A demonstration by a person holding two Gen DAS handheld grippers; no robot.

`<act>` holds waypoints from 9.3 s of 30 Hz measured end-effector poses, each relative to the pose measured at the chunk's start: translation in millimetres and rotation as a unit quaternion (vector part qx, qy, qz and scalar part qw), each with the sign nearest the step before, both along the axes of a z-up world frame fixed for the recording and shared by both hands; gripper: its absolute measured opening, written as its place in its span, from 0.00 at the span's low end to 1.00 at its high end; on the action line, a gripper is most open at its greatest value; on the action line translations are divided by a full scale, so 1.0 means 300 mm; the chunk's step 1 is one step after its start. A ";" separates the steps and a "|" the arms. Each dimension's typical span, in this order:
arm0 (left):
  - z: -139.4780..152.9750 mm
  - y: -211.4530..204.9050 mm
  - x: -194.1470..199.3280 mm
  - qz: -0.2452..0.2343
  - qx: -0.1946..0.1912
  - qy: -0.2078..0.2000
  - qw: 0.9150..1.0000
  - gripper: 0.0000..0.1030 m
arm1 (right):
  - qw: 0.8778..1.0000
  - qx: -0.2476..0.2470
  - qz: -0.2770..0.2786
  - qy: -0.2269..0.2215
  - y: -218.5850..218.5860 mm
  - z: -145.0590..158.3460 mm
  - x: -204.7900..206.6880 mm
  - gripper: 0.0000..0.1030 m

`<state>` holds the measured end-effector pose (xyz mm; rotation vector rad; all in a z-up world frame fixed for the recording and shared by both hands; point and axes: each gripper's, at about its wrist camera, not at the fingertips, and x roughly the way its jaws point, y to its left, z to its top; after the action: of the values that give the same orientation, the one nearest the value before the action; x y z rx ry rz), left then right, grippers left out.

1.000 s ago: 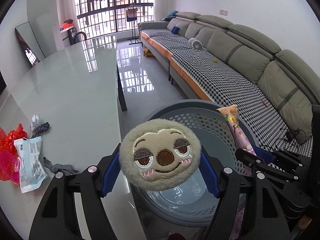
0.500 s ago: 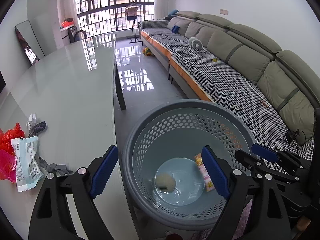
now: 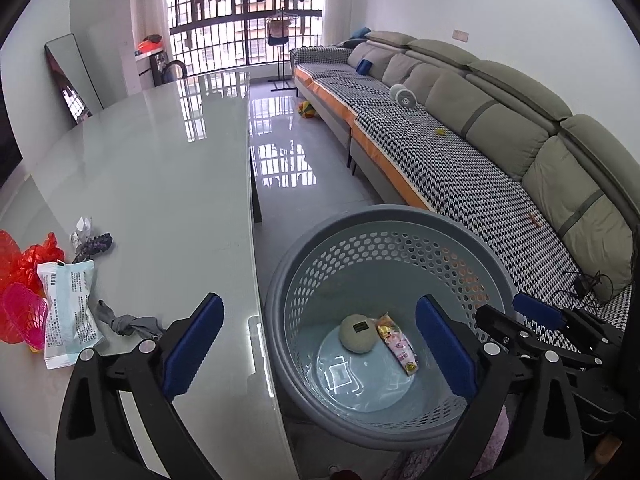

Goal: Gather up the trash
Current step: 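Carry both items over the grey wastebasket and open both tools to drop them, then move both tools back over the table toward the grey cloth, then grasp the grey cloth with the right tool while the left tool grasps the red bag, then carry the cloth and red bag over the wastebasket and release both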

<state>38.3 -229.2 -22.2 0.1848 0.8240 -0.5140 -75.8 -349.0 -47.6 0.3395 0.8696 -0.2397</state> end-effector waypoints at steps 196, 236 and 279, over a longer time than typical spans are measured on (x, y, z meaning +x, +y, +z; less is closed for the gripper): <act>0.096 0.063 -0.042 -0.030 -0.045 -0.014 0.998 0.07 | 0.999 -0.011 0.038 -0.001 0.052 0.003 0.028 0.17; -0.108 -0.080 -0.019 -0.029 0.026 0.048 0.998 0.51 | 1.000 0.010 0.020 -0.004 -0.065 -0.066 0.007 0.41; 0.010 0.204 -0.035 0.070 -0.008 -0.011 0.997 0.94 | 0.999 -0.018 0.025 -0.038 0.077 0.020 -0.033 0.71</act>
<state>27.6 -168.1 -19.2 0.1165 0.8054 -0.3863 -85.7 -326.0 -41.7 0.2907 0.7973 -0.1955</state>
